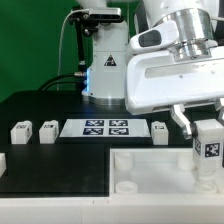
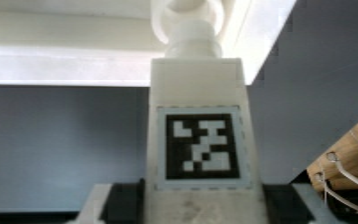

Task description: Assemble one leg

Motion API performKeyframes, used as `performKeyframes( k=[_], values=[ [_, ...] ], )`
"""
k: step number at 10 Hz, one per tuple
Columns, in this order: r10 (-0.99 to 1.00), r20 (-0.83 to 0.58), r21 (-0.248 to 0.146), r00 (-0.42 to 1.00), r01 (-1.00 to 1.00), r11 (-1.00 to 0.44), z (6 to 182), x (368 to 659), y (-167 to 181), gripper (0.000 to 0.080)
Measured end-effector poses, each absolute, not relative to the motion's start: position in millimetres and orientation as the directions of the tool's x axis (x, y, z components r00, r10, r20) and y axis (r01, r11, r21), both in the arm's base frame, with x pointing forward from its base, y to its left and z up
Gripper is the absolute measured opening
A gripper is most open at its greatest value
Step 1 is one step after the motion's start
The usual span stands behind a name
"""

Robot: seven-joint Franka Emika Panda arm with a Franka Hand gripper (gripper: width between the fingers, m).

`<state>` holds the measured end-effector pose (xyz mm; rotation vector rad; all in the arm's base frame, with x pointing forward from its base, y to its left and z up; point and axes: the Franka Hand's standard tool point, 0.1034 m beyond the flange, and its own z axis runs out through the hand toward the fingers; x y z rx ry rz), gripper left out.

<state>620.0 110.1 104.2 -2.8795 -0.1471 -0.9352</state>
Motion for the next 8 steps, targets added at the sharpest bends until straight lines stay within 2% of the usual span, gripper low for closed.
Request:
performKeyframes(
  k=[6, 8],
  values=[
    [0.06, 0.568, -0.078, 0.821, 0.126, -0.989, 83.8, 612, 112, 0.0294],
    [0.049, 0.574, -0.079, 0.817, 0.116, -0.99, 82.0, 612, 113, 0.0294]
  ],
)
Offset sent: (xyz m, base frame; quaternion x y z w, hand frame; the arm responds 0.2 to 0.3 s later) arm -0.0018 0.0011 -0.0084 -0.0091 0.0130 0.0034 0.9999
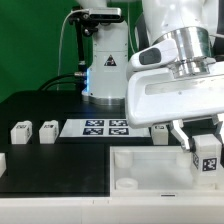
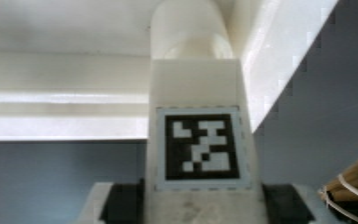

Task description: Assemble one leg

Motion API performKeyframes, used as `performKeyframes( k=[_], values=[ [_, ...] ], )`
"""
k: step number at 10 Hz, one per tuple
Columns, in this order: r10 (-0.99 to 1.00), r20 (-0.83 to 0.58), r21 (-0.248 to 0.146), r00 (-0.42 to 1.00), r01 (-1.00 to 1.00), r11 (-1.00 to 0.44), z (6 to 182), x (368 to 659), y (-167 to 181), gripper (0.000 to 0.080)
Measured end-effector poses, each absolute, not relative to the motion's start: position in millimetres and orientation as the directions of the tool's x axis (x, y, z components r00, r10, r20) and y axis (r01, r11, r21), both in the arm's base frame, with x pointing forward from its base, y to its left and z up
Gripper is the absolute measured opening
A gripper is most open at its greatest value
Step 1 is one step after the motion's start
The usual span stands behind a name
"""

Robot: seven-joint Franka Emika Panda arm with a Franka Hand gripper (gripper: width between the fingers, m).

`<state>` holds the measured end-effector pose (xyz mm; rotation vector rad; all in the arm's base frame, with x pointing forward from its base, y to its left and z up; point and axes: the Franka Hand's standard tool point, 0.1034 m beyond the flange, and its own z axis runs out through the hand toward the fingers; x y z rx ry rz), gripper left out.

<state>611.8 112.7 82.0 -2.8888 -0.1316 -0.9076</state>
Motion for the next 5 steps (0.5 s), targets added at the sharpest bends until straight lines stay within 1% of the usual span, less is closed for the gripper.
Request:
performKeyframes(
  k=[3, 4, 5],
  values=[
    [0.046, 0.567, -0.08, 0.823, 0.111, -0.991, 81.8, 611.8, 112.4, 0.0294],
    [0.048, 0.556, -0.082, 0.83, 0.112, -0.99, 79.1, 610.2, 112.8, 0.0399],
    [0.048, 0.556, -0.082, 0.83, 0.112, -0.99, 79.0, 610.1, 112.8, 0.0399]
  ],
)
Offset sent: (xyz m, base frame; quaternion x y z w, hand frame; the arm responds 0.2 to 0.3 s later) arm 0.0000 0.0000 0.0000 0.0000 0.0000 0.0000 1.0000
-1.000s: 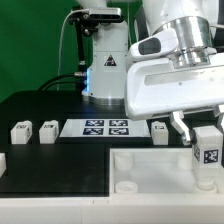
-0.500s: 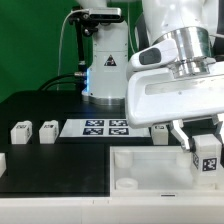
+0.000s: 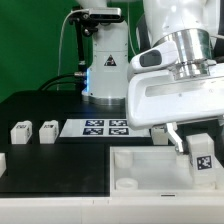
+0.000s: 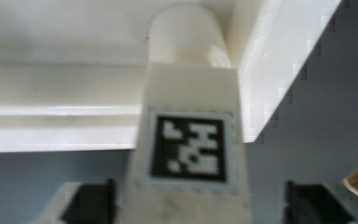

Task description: Assemble one leg

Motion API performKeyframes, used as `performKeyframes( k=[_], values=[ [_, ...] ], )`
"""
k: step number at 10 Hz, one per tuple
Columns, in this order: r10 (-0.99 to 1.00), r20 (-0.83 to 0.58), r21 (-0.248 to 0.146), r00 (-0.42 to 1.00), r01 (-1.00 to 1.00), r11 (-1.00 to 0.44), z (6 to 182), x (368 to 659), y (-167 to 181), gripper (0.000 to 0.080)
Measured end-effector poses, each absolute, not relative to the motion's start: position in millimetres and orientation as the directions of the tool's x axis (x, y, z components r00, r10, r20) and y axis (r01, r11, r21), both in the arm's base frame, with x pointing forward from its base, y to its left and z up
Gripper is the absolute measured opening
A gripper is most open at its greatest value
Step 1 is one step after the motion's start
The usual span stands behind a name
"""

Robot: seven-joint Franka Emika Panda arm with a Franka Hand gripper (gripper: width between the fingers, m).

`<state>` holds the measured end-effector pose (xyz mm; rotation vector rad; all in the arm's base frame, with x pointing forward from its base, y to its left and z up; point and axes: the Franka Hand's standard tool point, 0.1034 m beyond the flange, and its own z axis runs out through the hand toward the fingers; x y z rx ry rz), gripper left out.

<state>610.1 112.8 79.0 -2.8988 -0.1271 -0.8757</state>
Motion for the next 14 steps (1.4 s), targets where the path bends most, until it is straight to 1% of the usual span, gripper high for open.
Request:
performKeyframes(
  k=[1, 2, 3, 4, 9, 10, 11, 12, 13, 14],
  values=[
    [0.048, 0.555, -0.082, 0.83, 0.112, -0.99, 78.8, 610, 113, 0.0579],
    [0.048, 0.555, -0.082, 0.831, 0.112, -0.99, 78.6, 610, 113, 0.0579],
    [0.048, 0.555, -0.082, 0.831, 0.112, -0.99, 78.5, 610, 113, 0.0635],
    [0.048, 0.555, -0.082, 0.831, 0.112, -0.99, 78.5, 610, 113, 0.0646],
    [0.049, 0.539, -0.084, 0.841, 0.111, -0.99, 78.8, 609, 112, 0.0649],
    [0.049, 0.521, -0.087, 0.852, 0.11, -0.99, 90.6, 611, 108, 0.0649],
    [0.051, 0.504, -0.089, 0.862, 0.11, -0.99, 97.2, 612, 107, 0.0649],
    [0.058, 0.446, -0.096, 0.893, 0.112, -0.989, 102.2, 614, 104, 0.0649],
    [0.054, 0.441, -0.095, 0.896, 0.106, -0.99, 107.2, 622, 99, 0.0649],
    [0.061, 0.341, -0.113, 0.938, 0.105, -0.988, 100.3, 619, 99, 0.0649]
  ],
)
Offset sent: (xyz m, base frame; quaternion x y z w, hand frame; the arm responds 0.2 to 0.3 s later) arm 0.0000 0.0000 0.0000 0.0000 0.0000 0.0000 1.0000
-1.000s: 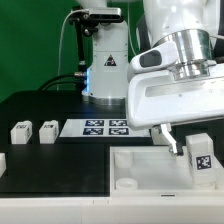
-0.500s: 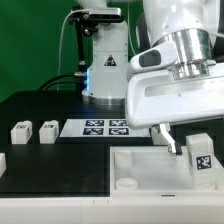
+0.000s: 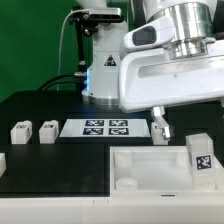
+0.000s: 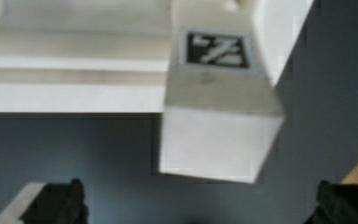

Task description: Assemble one leg

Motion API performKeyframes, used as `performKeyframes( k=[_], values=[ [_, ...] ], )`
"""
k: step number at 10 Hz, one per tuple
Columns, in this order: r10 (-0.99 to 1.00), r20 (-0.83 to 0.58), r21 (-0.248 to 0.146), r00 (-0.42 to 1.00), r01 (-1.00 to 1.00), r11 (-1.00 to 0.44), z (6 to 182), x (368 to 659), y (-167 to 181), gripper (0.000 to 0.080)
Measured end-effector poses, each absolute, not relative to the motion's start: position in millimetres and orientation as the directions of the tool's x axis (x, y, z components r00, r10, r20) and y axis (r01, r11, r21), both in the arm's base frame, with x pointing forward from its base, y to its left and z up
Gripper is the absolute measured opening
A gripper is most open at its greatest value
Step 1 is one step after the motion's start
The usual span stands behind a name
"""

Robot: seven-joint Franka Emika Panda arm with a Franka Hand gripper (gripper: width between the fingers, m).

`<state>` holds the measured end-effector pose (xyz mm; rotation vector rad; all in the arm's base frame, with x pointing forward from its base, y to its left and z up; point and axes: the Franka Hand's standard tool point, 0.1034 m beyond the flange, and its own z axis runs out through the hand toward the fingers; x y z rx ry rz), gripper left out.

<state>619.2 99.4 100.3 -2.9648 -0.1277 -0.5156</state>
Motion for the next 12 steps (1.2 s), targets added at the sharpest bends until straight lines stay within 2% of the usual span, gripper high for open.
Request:
performKeyframes(
  k=[4, 6, 10, 11, 12],
  values=[
    [0.1, -0.023, -0.182, 0.995, 0.094, -0.979, 93.7, 619, 106, 0.0649],
    [0.1, 0.006, -0.181, 0.995, 0.099, -0.979, 91.5, 631, 103, 0.0649],
    [0.087, 0.014, -0.177, 0.996, 0.088, -0.98, 86.1, 627, 104, 0.0636],
    [0.08, 0.012, -0.177, 0.997, 0.081, -0.981, 86.0, 627, 104, 0.0449],
    [0.054, 0.008, -0.178, 0.998, 0.055, -0.983, 86.0, 627, 104, 0.0449]
  ],
)
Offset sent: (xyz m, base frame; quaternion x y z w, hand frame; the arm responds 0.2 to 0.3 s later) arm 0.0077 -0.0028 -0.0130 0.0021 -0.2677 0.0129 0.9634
